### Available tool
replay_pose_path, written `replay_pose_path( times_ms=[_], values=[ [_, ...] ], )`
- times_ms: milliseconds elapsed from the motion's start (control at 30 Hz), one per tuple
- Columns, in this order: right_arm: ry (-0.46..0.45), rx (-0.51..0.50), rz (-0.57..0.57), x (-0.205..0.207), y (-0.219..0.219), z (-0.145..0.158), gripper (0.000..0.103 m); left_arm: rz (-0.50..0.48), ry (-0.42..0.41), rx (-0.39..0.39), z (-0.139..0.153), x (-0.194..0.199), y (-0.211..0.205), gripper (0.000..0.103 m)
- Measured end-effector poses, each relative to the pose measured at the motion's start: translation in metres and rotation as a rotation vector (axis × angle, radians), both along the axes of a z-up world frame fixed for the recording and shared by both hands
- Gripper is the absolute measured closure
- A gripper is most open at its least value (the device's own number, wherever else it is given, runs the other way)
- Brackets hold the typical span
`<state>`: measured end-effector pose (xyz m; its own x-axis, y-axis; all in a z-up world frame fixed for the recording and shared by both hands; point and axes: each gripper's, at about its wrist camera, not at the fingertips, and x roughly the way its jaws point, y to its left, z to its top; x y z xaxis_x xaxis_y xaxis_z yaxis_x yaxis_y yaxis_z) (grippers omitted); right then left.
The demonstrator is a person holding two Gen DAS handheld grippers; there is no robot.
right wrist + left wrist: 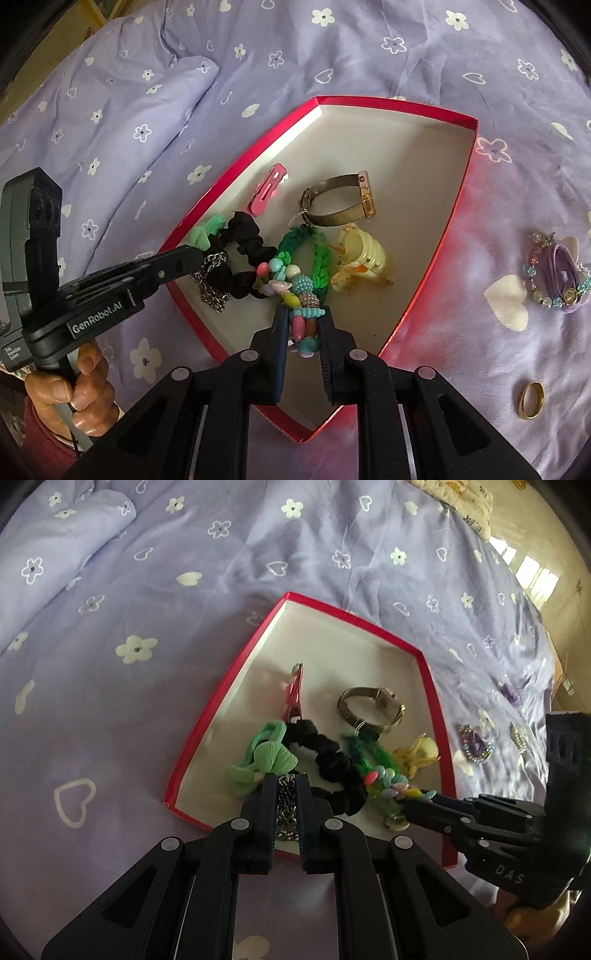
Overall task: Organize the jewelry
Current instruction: 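Drop the chain into the box with the left tool while the right drops the bracelet, then move the left tool to the gold ring while the right moves to the purple-bow bracelet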
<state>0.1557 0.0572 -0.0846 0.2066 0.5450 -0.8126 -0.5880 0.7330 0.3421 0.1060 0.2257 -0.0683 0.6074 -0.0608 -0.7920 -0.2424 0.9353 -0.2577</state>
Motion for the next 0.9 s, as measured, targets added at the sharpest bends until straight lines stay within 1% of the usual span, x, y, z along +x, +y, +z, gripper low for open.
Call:
replay_pose_path(
  times_ms=[167, 267, 367, 400, 433, 467, 500, 533, 700, 767, 833, 900],
  values=[
    [-0.001, -0.009, 0.003, 0.0, 0.003, -0.002, 0.087, -0.002, 0.014, 0.013, -0.005, 0.0, -0.003, 0.095],
    [0.002, -0.004, 0.007, 0.0, 0.004, -0.001, 0.084, -0.003, 0.017, 0.019, -0.005, -0.001, -0.004, 0.095],
    [0.005, 0.004, 0.005, -0.001, 0.003, 0.0, 0.084, -0.002, 0.017, 0.017, -0.003, -0.002, -0.004, 0.093],
    [0.008, 0.007, 0.004, 0.0, 0.003, 0.0, 0.083, 0.0, 0.018, 0.016, -0.002, -0.002, -0.004, 0.091],
    [0.011, 0.012, 0.002, 0.0, 0.002, 0.0, 0.081, 0.002, 0.019, 0.018, -0.001, -0.002, -0.004, 0.085],
    [0.013, 0.014, -0.002, 0.0, 0.001, 0.0, 0.078, 0.008, 0.02, 0.023, 0.0, -0.002, -0.003, 0.076],
    [0.014, 0.021, -0.006, 0.0, -0.001, 0.001, 0.068, 0.012, 0.019, 0.028, 0.0, -0.003, -0.004, 0.071],
    [0.014, 0.038, -0.004, -0.001, -0.003, 0.003, 0.067, 0.014, 0.015, 0.033, 0.002, -0.004, -0.004, 0.069],
    [0.004, 0.059, -0.017, -0.004, -0.012, 0.011, 0.065, 0.012, 0.014, 0.035, 0.006, -0.008, -0.006, 0.067],
    [0.0, 0.071, -0.03, -0.004, -0.02, 0.015, 0.065, 0.012, 0.013, 0.041, 0.009, -0.01, -0.008, 0.06],
    [-0.006, 0.085, -0.05, -0.005, -0.03, 0.02, 0.064, 0.013, 0.006, 0.043, 0.012, -0.013, -0.01, 0.055],
    [-0.013, 0.098, -0.071, -0.006, -0.042, 0.024, 0.061, 0.013, 0.001, 0.042, 0.015, -0.015, -0.012, 0.054]
  ],
)
